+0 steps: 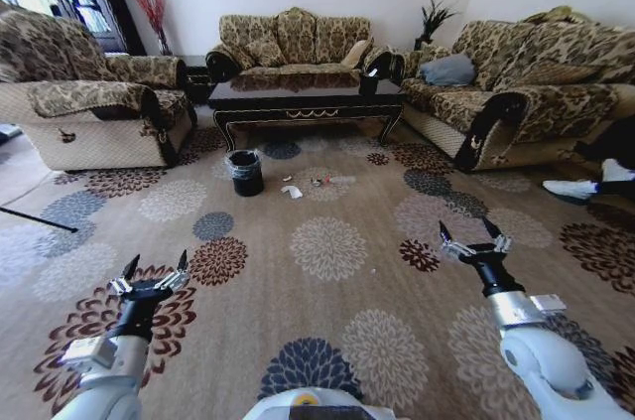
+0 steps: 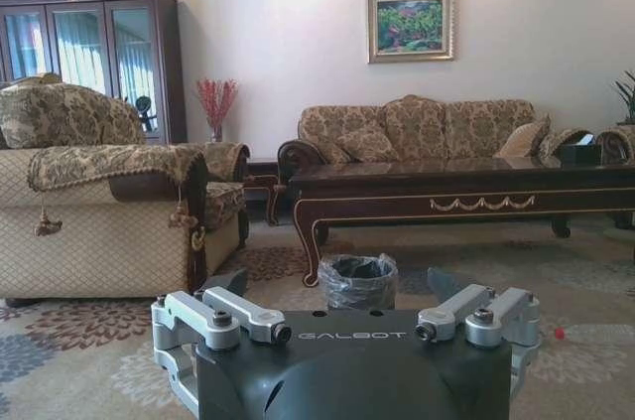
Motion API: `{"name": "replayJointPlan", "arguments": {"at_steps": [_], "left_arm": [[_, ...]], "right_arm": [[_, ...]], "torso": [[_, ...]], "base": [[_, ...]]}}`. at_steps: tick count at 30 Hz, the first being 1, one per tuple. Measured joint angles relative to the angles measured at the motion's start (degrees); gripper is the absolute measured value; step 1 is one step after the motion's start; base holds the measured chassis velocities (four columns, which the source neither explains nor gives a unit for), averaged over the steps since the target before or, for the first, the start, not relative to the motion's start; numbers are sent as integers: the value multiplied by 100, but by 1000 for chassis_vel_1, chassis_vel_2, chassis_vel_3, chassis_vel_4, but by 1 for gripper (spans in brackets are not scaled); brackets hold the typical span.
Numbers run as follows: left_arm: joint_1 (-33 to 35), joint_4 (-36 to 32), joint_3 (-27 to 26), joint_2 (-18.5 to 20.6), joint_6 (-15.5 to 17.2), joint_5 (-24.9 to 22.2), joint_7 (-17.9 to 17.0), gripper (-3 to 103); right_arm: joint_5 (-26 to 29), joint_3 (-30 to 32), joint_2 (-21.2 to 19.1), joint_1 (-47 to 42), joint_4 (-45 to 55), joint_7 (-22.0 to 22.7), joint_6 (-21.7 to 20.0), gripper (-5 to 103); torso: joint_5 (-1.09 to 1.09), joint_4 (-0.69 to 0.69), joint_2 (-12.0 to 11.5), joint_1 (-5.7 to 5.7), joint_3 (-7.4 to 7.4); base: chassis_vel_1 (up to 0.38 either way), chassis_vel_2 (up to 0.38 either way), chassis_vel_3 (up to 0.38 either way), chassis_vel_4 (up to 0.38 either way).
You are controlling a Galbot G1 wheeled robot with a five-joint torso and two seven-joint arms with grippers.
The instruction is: Move to the front of the table and pick up the trash from the floor, then place it into the trash bin.
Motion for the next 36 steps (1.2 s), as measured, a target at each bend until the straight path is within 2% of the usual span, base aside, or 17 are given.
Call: {"name": "replayJointPlan", "arguments": {"at_steps": [36], "left_arm": [[1, 99, 20, -8, -40, 61, 17, 100]], "right_arm": [[6, -21, -6, 24, -23, -92, 119, 100]], "torso": [[0, 0, -808, -204, -604]], "base": [[0, 0, 0, 0]]}}
